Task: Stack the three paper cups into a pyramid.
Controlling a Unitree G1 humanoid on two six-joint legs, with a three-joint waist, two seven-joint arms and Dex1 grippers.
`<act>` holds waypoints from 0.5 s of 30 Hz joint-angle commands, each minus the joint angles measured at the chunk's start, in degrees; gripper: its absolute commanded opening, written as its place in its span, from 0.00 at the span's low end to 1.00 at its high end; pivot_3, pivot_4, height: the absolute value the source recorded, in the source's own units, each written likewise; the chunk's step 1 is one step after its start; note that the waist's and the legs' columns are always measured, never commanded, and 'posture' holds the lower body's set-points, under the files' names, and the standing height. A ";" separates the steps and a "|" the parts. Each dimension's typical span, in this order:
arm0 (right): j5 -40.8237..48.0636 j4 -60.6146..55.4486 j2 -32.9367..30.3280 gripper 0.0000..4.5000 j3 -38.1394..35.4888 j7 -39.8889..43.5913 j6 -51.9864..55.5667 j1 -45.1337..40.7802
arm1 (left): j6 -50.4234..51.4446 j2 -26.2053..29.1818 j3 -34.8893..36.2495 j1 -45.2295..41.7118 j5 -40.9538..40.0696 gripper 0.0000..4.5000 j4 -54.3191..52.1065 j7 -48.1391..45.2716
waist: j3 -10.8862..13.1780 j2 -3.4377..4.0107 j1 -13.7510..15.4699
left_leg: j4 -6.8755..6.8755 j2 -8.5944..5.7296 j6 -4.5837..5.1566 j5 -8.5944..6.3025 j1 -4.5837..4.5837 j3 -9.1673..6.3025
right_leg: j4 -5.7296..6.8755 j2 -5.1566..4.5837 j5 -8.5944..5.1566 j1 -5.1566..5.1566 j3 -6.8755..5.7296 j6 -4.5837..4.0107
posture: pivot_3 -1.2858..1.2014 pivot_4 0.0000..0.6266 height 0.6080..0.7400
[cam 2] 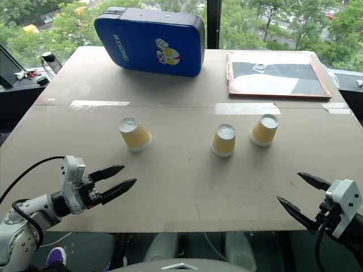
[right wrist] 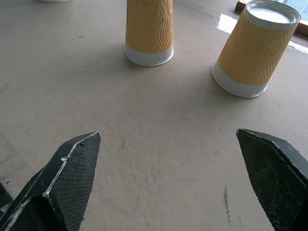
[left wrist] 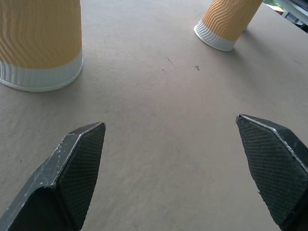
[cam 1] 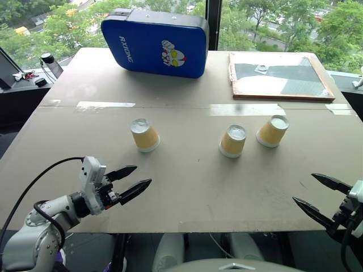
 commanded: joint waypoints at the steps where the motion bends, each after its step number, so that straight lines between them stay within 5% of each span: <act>1: 0.65 -2.14 1.04 1.00 0.80 -1.87 -0.05 -1.83 | -1.50 -0.31 -0.13 -0.87 -0.07 0.99 -0.95 0.07 | 0.00 0.00 -0.02 | 0.00 0.00 0.00 0.00 0.00 0.00 | 0.00 0.00 0.00 0.00 0.00 0.00 | 0.52 0.24 1.00; 15: -1.76 -10.31 4.97 1.00 14.52 -11.39 3.74 -11.86 | -9.19 -4.16 -2.02 -6.81 6.60 0.99 2.51 6.51 | -0.06 -0.01 -0.08 | 0.01 -0.03 0.00 0.00 -0.06 -0.02 | 0.02 0.02 0.01 -0.06 0.00 0.01 | 0.52 0.24 1.00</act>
